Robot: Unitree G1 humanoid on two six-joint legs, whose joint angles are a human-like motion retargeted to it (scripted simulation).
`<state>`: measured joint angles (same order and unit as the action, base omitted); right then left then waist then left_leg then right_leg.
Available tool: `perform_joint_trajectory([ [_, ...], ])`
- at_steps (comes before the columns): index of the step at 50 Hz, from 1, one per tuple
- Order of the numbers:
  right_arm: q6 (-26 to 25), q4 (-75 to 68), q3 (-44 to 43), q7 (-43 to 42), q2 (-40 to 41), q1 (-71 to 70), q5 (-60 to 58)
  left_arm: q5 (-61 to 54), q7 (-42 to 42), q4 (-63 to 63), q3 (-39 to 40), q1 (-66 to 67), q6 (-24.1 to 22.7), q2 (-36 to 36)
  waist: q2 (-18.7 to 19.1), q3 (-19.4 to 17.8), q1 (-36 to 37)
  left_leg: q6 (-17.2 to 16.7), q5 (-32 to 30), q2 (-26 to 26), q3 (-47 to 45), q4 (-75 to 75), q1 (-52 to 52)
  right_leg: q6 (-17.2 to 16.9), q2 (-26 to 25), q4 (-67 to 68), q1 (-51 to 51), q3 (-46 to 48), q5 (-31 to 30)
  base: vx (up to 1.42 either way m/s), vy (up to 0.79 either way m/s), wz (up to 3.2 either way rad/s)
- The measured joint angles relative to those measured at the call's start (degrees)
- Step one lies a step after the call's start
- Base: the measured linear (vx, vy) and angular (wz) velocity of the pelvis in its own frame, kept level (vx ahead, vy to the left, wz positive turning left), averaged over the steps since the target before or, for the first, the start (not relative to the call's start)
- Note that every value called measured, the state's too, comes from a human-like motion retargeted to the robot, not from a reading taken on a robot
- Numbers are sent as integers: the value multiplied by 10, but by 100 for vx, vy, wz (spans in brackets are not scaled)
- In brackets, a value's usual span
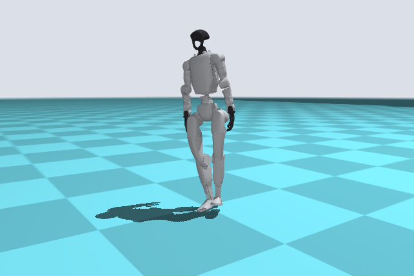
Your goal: In place motions
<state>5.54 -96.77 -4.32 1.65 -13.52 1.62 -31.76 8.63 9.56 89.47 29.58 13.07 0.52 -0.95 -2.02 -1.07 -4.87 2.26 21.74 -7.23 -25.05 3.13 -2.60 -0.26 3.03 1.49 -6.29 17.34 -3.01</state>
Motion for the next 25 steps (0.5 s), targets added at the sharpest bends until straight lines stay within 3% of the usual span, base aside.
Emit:
perform_joint_trajectory([
  [7,6,19,-47,0,0,50,11,9,4,-18,-16,-3,3,-2,4,3,4,-4,-3,1,-1,3,5,4,1,-1,2,4,2,-1,0,0],
  [25,34,115,-15,64,33,7,12,-32,2,-65,-31,-49,-3,-5,12,7,-11,-14,6,15,-21,17,9,15,-10,2,18,-28,-8,-3,0,-14],
])
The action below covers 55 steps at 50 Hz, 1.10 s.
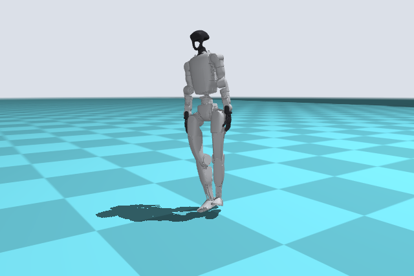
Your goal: In place motions
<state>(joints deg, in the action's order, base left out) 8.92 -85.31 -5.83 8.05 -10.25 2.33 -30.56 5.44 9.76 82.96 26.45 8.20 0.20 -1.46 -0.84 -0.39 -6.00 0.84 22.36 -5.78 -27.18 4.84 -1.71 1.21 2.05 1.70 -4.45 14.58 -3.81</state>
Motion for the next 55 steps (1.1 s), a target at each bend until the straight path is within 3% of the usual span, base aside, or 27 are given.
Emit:
perform_joint_trajectory([
  [15,-9,-55,-3,-32,-28,33,-28,13,14,4,-1,8,-4,3,-4,-2,6,-5,7,8,-2,3,-10,5,-8,2,-5,-7,1,0,0,2],
  [18,-18,-73,-9,-44,-35,37,-26,19,16,15,1,20,-2,1,-5,1,-20,-11,13,8,29,9,-15,4,-3,2,-10,22,6,0,-2,62],
  [23,-18,-91,-4,-59,-33,20,7,20,-6,16,16,50,-9,7,-6,-5,9,-12,15,17,0,47,-1,7,-1,5,-7,-1,3,-3,-1,-38],
  [25,-15,-98,11,-65,-26,1,33,15,-23,11,16,63,-24,15,-13,-8,16,-6,0,26,-12,116,31,5,10,4,-5,-4,0,-9,2,33],
  [27,-13,-98,32,-66,-13,-31,64,18,-30,14,18,63,-35,17,-2,-11,-20,-22,-27,78,66,311,148,2,9,-5,-1,41,-2,-23,3,153],
  [28,-10,-90,42,-61,-6,-46,76,21,-30,16,20,62,-36,19,8,-19,-15,-12,-58,88,89,375,191,2,1,-11,1,45,-5,-27,0,30],
  [30,-4,-68,67,-38,10,-73,86,24,-24,21,21,66,-36,24,-8,-40,48,13,-94,78,91,468,253,2,14,-14,1,-6,-17,-22,-5,-123],
  [35,-8,27,76,38,53,-133,49,40,16,85,9,67,5,7,-15,-54,121,10,-42,107,83,653,360,10,22,-9,15,-24,-27,-9,-1,-47],
  [38,22,104,98,69,83,-133,64,39,24,111,6,79,20,-8,-22,-45,118,9,-29,103,90,678,380,13,24,-8,22,-24,-28,8,-2,0],
  [45,68,131,144,38,76,-115,-12,17,-15,135,13,65,28,-25,-22,-20,64,2,-23,51,98,500,265,8,23,-6,20,-10,-16,10,3,24],
  [47,59,97,124,33,57,-86,-50,-14,-21,134,15,43,24,-29,-24,-14,57,-3,-28,14,99,348,176,7,20,4,17,-6,-4,17,4,10],
  [50,32,29,74,15,30,-38,-81,-66,-45,120,10,8,-1,-31,-25,-9,49,-13,52,-8,32,120,36,11,14,37,17,2,19,22,5,21],
  [52,8,-22,35,-5,4,-3,-80,-100,-67,104,-5,-18,-22,-27,-11,2,8,6,29,-6,-3,10,-15,13,4,66,23,35,28,19,5,146],
  [53,-5,-46,16,-16,-11,12,-76,-116,-76,96,-13,-37,-29,-23,-5,8,-29,6,8,-8,36,-20,-21,14,7,86,31,65,22,0,7,179],
  [55,-21,-87,-21,-42,-41,30,-51,-131,-82,78,-15,-86,-40,-21,8,15,-53,2,-19,9,54,-41,9,21,13,150,81,87,-34,-25,8,73],
])
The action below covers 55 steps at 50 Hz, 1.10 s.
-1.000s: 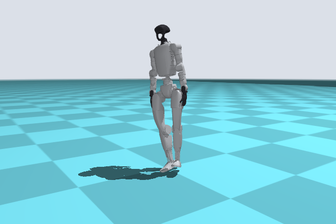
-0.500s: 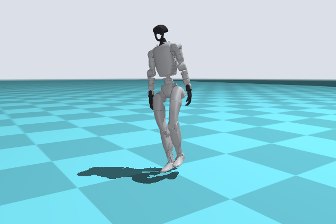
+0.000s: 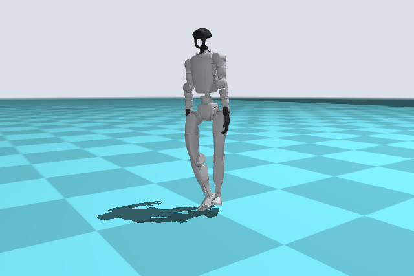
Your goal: In place motions
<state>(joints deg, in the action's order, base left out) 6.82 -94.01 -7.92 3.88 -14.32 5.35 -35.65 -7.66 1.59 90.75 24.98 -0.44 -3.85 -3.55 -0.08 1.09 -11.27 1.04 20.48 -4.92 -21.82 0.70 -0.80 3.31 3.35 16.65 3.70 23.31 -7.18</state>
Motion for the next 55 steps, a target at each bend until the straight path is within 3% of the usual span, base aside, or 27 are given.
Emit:
perform_joint_trajectory([
  [3,18,-32,-66,-39,-35,27,59,0,-1,-53,-7,-77,-20,5,15,-52,9,4,-7,26,17,-8,11,10,-11,167,106,-50,-127,-32,4,-28],
  [7,-9,-34,-94,-68,-73,80,128,-7,88,-117,-62,-139,-20,-21,28,-86,-6,5,-12,37,-12,-25,-4,32,-4,337,211,-74,-81,-14,7,4],
  [10,-24,-34,-97,-105,-77,102,150,68,105,-142,-49,-141,2,-25,34,-77,-25,8,-9,46,2,-13,10,34,-20,354,235,-86,-58,11,-3,-6],
  [13,6,-34,-95,-107,-59,110,179,86,52,-148,-84,-112,-23,-16,35,-62,7,8,-3,49,-5,-7,5,15,-35,299,201,-107,-62,21,-9,-29],
  [17,-4,-34,-48,-90,-28,52,170,94,30,-110,-105,-66,-41,-20,20,-49,20,4,16,29,-34,1,-11,-8,-32,124,92,-128,-80,11,-5,-35],
  [18,-9,-34,-28,-84,-18,33,167,114,30,-91,-93,-48,-29,-16,13,-44,16,3,24,21,-39,11,-16,-19,-26,69,58,-127,-62,24,-3,-6],
  [20,-12,-34,28,-68,4,-8,167,146,28,-50,-67,-6,6,-9,3,-32,13,4,41,12,-47,52,-16,-23,-11,-12,-13,-79,45,27,-8,-20],
  [22,-3,-31,80,-38,32,-56,163,147,34,-13,-48,37,23,-5,-17,-31,32,10,21,7,-61,134,3,-11,5,-77,-49,-65,57,19,-15,-47],
  [23,1,-23,97,-16,47,-81,160,141,35,-3,-39,54,24,-5,-31,-35,36,16,-9,15,-79,198,22,-19,18,-96,-59,-69,46,-5,-20,-15],
  [25,2,52,122,51,83,-143,151,120,34,20,-10,67,24,-4,-43,-63,62,9,-97,96,-66,437,140,-35,22,-125,-62,-118,26,-36,-24,-2],
  [27,20,143,136,99,110,-179,146,89,27,27,15,85,14,-3,-37,-81,84,27,-122,80,32,568,261,-38,17,-152,-62,-101,4,-45,-22,-25],
  [28,31,177,145,117,119,-196,147,76,27,29,24,94,12,-3,-40,-88,97,23,-96,76,39,628,298,-38,18,-159,-63,-95,-4,-35,-11,-78],
  [30,60,243,158,153,129,-239,151,70,38,39,47,109,20,-3,-49,-94,143,24,-59,125,13,756,374,-31,17,-169,-59,-120,-8,-19,-2,-118],
  [35,95,271,154,131,133,-247,142,83,56,66,81,174,53,6,-58,-52,183,22,-21,122,9,849,455,-27,39,-156,-37,-128,-10,23,4,-19],
  [40,99,246,157,143,127,-230,129,47,69,61,122,157,50,19,-43,-56,144,9,-17,101,7,752,378,-25,24,-161,-53,-116,0,1,2,26],
  [45,84,158,116,90,82,-121,57,33,59,47,80,127,37,6,-30,-19,109,8,-49,5,38,410,175,-29,15,-140,-71,-80,35,31,5,56],
  [47,68,104,89,60,60,-79,29,34,59,33,60,105,28,3,-26,-17,95,9,32,-29,28,219,63,-25,10,-108,-71,-76,55,21,3,33],
  [48,59,73,73,43,46,-62,16,34,60,24,51,92,24,3,-19,-18,78,24,62,-22,-25,144,8,-23,3,-87,-70,-65,61,16,5,79],
  [50,33,17,39,8,15,-30,-3,31,71,9,32,60,21,2,5,-13,28,39,50,-24,10,44,-28,-13,-6,-35,-54,-14,34,9,9,97],
  [52,12,-23,11,-24,-12,-10,12,34,82,-12,25,11,17,-3,25,-18,14,23,27,10,28,18,-10,-5,1,83,24,-6,-60,-22,8,1],
  [53,9,-31,-5,-38,-24,1,31,39,80,-31,23,-14,11,-3,26,-31,15,22,25,19,20,12,-4,0,3,143,67,-15,-102,-39,6,-11],
  [55,11,-34,-41,-57,-47,28,74,32,78,-73,-1,-62,-3,-11,26,-68,-4,27,20,24,17,3,-10,21,4,256,134,-36,-110,-39,4,43],
])
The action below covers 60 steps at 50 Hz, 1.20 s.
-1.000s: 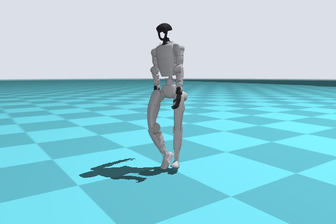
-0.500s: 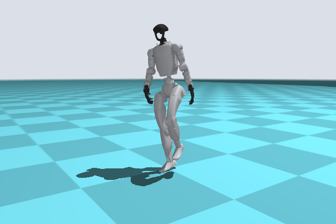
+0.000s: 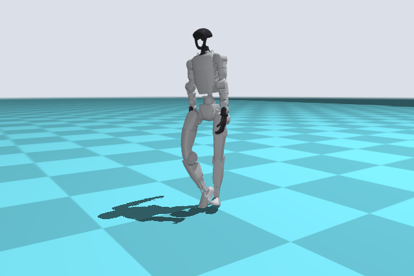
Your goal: In place motions
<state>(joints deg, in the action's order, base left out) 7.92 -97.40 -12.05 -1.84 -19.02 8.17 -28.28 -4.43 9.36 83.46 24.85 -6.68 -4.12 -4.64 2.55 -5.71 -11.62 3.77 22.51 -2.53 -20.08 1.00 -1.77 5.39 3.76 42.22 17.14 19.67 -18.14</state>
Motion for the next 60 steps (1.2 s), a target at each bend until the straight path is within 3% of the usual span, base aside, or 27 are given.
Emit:
perform_joint_trajectory([
  [3,-12,0,-26,-12,-19,41,41,5,32,-67,-29,-44,-5,-25,0,-37,-20,5,-5,9,14,-3,-8,17,7,94,50,-3,45,-19,1,29],
  [5,-27,0,-36,-30,-22,65,47,33,27,-101,-21,-45,-12,-25,-2,-39,-22,6,-6,16,18,1,-9,17,-16,106,64,-28,52,4,-4,-29],
  [7,-25,0,-48,-47,-18,93,52,42,-9,-115,-32,-29,-29,-22,1,-18,-13,5,-6,21,18,3,-6,3,-42,76,59,-58,50,30,-11,-34],
  [10,-8,0,-57,-44,-4,118,66,39,-43,-118,-61,-1,-46,-26,-1,14,1,4,-2,17,10,3,-4,-9,-57,-11,20,-79,41,25,-15,-13],
  [13,-7,0,-46,-14,16,89,70,71,-39,-96,-53,18,-11,-27,-25,17,3,0,11,-12,1,10,-14,-33,-40,-166,-70,-85,26,1,-3,1],
  [15,-13,0,-22,2,26,65,77,100,-34,-65,-40,36,20,-22,-41,19,0,-1,29,-36,-2,35,-20,-63,-26,-257,-133,-77,92,10,-3,6],
  [17,-18,0,21,10,36,36,83,105,-50,-27,-34,68,27,-19,-54,26,27,0,35,-46,-24,99,-7,-56,-1,-317,-181,-23,163,24,-3,-76],
  [18,-20,0,46,15,43,20,84,99,-64,-11,-33,89,25,-17,-63,30,45,4,19,-47,-45,153,10,-54,11,-343,-190,-25,156,20,-5,-91],
  [20,-26,0,93,26,62,-42,82,84,-93,13,-16,118,13,-10,-84,17,68,4,-66,0,-75,353,94,-63,30,-365,-198,-64,143,-7,-11,-39],
  [22,-11,20,117,34,83,-117,58,48,-116,39,12,132,-6,-2,-77,-10,80,28,-141,29,-14,534,222,-69,24,-375,-191,-81,129,-42,-16,-17],
  [23,-4,51,130,42,95,-145,45,25,-123,50,30,141,-15,2,-77,-27,95,17,-125,9,27,601,279,-69,25,-378,-190,-85,121,-45,-9,-86],
  [25,3,110,152,78,116,-204,39,-8,-114,71,67,156,-18,10,-82,-47,116,18,-86,63,3,748,368,-59,21,-384,-184,-101,105,-36,-2,-111],
  [27,7,167,155,104,144,-244,57,0,-81,93,98,175,9,19,-89,-50,158,20,-50,106,-21,862,457,-51,23,-394,-179,-125,97,-16,4,-121],
  [30,24,248,155,137,184,-267,108,30,-45,114,119,229,49,29,-102,-28,214,12,-17,128,-23,971,580,-48,37,-394,-165,-145,96,13,6,-101],
  [33,38,318,182,171,196,-288,153,61,4,116,110,278,74,28,-114,-11,255,4,-15,141,-31,998,636,-47,50,-383,-141,-154,95,20,3,-64],
  [37,65,368,198,185,193,-325,130,98,22,123,111,279,91,29,-107,-29,250,-11,-26,128,-11,960,598,-43,45,-379,-156,-158,103,-5,1,28],
  [42,83,351,196,169,184,-287,91,90,13,106,105,269,76,20,-89,4,211,-23,-24,62,25,772,427,-53,34,-391,-186,-111,119,15,5,79],
  [46,74,285,175,165,172,-210,52,50,-27,92,100,235,45,12,-84,21,157,4,-73,-38,56,460,203,-55,32,-370,-212,-67,152,26,11,89],
  [47,69,263,167,160,166,-187,38,38,-41,90,95,224,35,9,-83,25,145,8,-70,-59,67,360,141,-53,31,-356,-214,-62,162,26,4,57],
  [48,63,237,157,150,158,-162,20,25,-55,89,88,212,26,6,-80,29,133,2,-9,-74,70,257,77,-51,26,-337,-212,-60,170,27,4,85],
  [50,48,173,128,122,135,-115,-13,2,-73,89,65,187,11,-4,-63,54,82,21,55,-45,-24,109,-14,-44,17,-289,-197,-4,154,24,10,141],
  [52,19,101,93,88,105,-83,-34,-7,-73,87,44,141,10,-13,-25,70,40,12,21,-22,38,41,-6,-27,25,-167,-120,43,35,-6,22,102],
  [53,2,69,76,74,90,-80,-29,-3,-70,79,39,107,11,-17,-18,61,29,3,6,-10,67,32,10,-10,39,-72,-51,37,-25,-35,22,47],
  [54,-6,40,59,57,75,-77,-11,3,-68,64,35,75,9,-21,-19,41,16,5,-3,-9,68,23,11,14,48,21,12,18,-41,-46,20,40],
  [55,-11,12,42,38,60,-74,13,11,-67,44,30,43,5,-25,-23,15,2,13,-11,-12,55,13,5,41,54,113,72,-6,-35,-47,21,64],
  [57,-24,0,3,21,35,-51,66,3,-31,7,-11,-23,7,-56,-27,-38,-28,23,-27,-16,58,3,-4,58,105,250,149,7,25,-52,19,85],
  [60,-39,0,-34,6,19,-2,112,63,16,-76,-15,-67,22,-76,-29,-78,-75,32,-46,-12,81,2,2,54,106,364,251,-4,55,-29,6,94],
])
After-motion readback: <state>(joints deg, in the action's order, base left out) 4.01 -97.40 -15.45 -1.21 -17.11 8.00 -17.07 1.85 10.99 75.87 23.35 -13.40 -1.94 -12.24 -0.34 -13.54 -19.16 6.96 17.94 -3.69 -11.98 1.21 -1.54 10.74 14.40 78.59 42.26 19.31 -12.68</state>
